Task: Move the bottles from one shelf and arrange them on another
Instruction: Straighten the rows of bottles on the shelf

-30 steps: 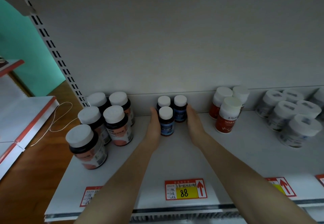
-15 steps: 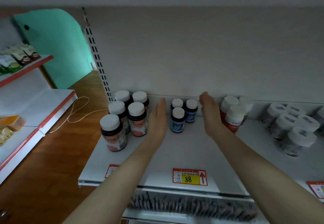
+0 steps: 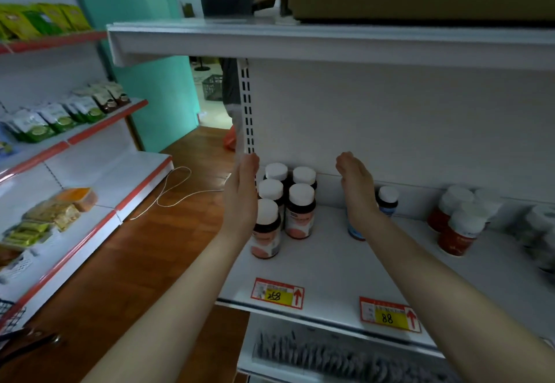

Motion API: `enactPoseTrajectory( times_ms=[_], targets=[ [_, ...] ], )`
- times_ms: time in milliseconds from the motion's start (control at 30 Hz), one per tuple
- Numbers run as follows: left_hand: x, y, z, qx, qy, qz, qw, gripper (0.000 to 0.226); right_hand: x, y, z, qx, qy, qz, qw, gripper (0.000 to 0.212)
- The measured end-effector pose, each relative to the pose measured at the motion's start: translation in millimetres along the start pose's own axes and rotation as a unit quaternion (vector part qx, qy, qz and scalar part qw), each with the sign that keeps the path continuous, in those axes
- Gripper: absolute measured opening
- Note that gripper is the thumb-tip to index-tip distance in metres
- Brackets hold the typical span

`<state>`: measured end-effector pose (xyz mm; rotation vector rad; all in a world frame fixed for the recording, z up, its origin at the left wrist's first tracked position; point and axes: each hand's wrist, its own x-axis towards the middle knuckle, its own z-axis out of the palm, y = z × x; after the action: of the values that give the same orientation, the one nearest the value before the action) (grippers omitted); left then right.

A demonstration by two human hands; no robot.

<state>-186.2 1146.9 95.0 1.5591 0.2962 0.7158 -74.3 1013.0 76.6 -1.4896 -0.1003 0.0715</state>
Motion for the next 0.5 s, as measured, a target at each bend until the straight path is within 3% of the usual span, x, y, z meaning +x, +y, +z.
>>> enactPoseTrajectory(
  times_ms=[267,333,400,500],
  targets=[
    [38.1,-60.9,-37.1,0.019,-0.072,-0.07,0.995,0.043,3.1,40.0,26.1,-0.018,0.057,0.063,0.996,0.039],
    [45.2,-79.7,-35.0,0.023,-0.088,-0.114,0.989,0.045,4.5,54.1,25.9,-0.011,0.062,0.076,0.995,0.019],
    [50.5,-95.1,-29.5,-0.01,-0.101,-0.183,0.978,0.048,4.5,64.8,25.0,0.006,0.068,0.093,0.993,0.012],
    [51.5,-101.5,-19.5,-0.069,-0.121,-0.258,0.956,0.05,4.2,79.9,22.8,0.028,0.055,0.126,0.99,0.05]
  ],
)
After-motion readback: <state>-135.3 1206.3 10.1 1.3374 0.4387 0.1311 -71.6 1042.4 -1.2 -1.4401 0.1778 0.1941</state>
